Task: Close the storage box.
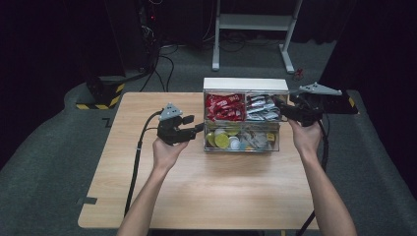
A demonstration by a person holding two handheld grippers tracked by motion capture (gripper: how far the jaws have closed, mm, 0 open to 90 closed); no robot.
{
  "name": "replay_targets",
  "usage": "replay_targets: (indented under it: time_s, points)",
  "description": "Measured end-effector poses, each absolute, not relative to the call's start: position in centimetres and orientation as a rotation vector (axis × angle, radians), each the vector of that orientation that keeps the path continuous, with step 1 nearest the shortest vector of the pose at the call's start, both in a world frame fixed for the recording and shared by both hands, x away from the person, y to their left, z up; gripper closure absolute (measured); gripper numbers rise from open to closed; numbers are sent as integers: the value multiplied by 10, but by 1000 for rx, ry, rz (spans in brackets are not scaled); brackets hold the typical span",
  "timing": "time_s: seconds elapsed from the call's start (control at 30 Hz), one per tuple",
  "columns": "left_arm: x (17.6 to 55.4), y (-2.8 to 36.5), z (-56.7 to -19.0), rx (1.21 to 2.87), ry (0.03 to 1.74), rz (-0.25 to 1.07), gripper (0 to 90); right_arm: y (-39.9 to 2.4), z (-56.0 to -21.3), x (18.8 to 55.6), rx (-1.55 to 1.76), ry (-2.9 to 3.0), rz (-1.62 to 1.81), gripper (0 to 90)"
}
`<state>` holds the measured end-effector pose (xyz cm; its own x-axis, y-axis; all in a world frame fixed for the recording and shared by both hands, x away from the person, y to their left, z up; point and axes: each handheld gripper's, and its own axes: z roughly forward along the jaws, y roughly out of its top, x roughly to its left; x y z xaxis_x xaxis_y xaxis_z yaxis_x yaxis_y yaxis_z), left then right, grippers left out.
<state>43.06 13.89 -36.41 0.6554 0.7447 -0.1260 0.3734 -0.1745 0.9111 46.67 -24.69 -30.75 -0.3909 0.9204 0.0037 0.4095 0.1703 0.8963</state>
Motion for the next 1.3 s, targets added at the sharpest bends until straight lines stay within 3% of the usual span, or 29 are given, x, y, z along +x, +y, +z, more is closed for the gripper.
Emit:
replay_targets:
  time_s: [0.27,0.7,1.3]
  points:
    - [439,131,-354,1759,877,417,484,-247,-307,466,1252,1891,1179,417]
    - [447,116,-346,1757,845,435,608,-248,-307,467,1246,1895,1177,417]
    - [460,93,-334,1803,853,489,654,-248,-307,467,1246,1895,1175,418]
